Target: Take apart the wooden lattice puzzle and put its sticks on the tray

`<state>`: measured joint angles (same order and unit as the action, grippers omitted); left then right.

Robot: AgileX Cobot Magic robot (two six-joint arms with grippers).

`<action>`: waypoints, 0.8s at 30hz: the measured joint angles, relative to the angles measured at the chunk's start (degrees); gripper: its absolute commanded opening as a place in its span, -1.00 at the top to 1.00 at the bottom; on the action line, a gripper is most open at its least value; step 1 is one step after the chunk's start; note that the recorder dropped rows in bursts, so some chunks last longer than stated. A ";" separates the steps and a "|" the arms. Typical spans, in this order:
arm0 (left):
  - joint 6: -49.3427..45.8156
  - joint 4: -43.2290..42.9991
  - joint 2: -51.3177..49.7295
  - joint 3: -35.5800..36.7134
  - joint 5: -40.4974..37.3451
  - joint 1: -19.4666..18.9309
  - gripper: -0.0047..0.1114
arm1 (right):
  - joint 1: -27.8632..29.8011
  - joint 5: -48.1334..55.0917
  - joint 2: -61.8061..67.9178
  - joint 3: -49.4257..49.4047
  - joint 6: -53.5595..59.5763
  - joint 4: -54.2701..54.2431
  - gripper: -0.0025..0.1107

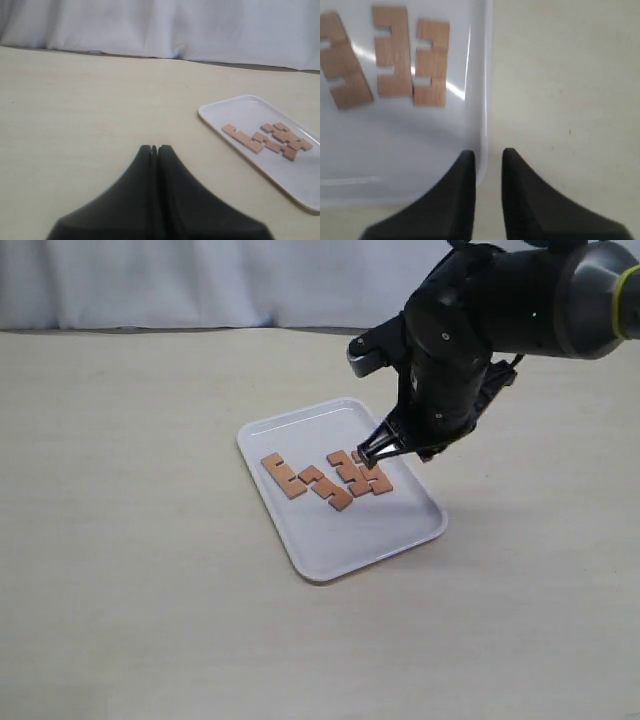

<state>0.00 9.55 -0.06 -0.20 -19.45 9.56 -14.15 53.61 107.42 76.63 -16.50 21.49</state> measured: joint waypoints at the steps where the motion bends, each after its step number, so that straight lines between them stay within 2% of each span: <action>1: 0.00 0.00 0.00 0.00 0.00 0.00 0.92 | 0.00 3.26 -0.35 0.00 1.61 -1.72 0.88; 6: 0.00 0.00 0.00 0.00 0.00 0.00 0.92 | 0.00 14.60 -0.74 -2.54 10.14 -10.68 0.88; 13: 0.00 0.00 0.00 0.00 0.00 0.00 0.92 | 1.09 14.49 -8.27 -11.69 14.57 -17.65 0.88; 16: 0.00 0.00 0.00 0.00 0.00 0.00 0.92 | 4.41 12.90 -13.72 -13.05 14.99 -19.63 0.88; 24: 0.00 0.00 0.00 0.00 0.00 0.00 0.92 | 17.86 7.28 -26.82 -13.53 10.11 -19.52 0.88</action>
<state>0.00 9.55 -0.06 -0.20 -19.45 9.56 3.71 60.89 80.59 63.10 -6.39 1.97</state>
